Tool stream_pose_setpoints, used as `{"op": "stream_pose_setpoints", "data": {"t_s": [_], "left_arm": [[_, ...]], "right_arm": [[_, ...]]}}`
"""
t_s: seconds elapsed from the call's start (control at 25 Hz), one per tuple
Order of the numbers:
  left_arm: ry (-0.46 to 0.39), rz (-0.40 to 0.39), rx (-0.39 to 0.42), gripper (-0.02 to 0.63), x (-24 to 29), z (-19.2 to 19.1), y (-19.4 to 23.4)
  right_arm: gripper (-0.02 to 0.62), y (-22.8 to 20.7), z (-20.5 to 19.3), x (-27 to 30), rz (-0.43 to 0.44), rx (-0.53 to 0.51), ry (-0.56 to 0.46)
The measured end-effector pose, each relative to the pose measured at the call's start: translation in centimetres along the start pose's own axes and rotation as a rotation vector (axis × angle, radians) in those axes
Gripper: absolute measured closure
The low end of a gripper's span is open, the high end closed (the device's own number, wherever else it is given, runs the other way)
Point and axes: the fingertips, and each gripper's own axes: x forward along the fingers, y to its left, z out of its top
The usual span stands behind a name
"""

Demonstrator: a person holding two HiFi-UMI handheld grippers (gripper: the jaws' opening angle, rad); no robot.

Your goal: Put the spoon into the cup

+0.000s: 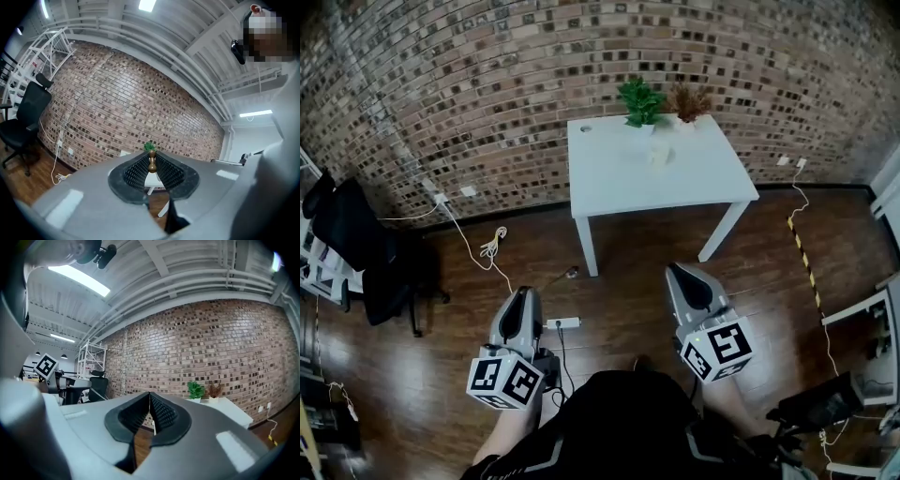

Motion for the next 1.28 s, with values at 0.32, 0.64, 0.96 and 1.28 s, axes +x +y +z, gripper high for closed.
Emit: {"op": "stream_pose_setpoints", "data": {"t_s": [0.32,0.64,0.96,1.28], "left_arm": [[0.002,-0.015,0.047,0.568,7.2,-0.8,-4.8],[0.041,0.000,0.065,0.568,12.8,-1.5,-8.1],[0.071,-0.005,0.018,0.568,16.8,-1.6,-8.2],[0.062,-0.037,-0.033,0.568,22.1,-2.0,-4.4]], "right_arm": [[0.584,-6.8,0.2,1.7,0.024,0.000,0.007],[0.566,-12.2,0.3,2.7,0.053,0.020,0.003],[0.560,-15.1,-0.4,4.9,0.051,0.057,0.012],[0.560,-17.1,-0.6,9.5,0.006,0.029,0.027]]}}
